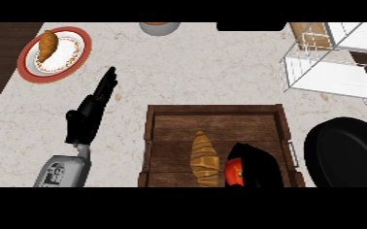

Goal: Pick the tomato from the tray and place it in the tiered shelf

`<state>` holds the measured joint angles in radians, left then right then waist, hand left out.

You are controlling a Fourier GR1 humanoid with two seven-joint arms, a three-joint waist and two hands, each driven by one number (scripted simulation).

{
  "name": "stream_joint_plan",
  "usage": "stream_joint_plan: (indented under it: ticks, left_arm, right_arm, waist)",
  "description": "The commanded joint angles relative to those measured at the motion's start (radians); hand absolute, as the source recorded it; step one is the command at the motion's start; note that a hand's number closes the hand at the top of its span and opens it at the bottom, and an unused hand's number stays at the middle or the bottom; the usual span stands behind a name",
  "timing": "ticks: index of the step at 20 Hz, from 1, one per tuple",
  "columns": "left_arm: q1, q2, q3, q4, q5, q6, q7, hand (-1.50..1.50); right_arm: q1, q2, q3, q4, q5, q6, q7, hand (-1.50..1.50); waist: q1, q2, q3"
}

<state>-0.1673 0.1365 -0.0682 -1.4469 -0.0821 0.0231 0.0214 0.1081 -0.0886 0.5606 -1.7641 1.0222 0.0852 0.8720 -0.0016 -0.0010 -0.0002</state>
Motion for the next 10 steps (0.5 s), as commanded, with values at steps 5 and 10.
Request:
stream_joint_plan:
  ticks: [5,10]
  left_arm:
    - [-0.009,-0.016,0.018,0.033,-0.018,-0.016,-0.022,0.00]
    - [0.021,-0.034,0.003,-0.031,-0.045,-0.005,0.006,0.00]
  right_arm:
    - [-0.123,0.028,-0.094,0.109,-0.013,-0.025,-0.097,1.50]
    - [-0.160,0.023,-0.156,0.113,-0.030,-0.012,-0.153,1.50]
  waist:
    - [0.002,0.002,0.000]
    - [0.003,0.001,0.000]
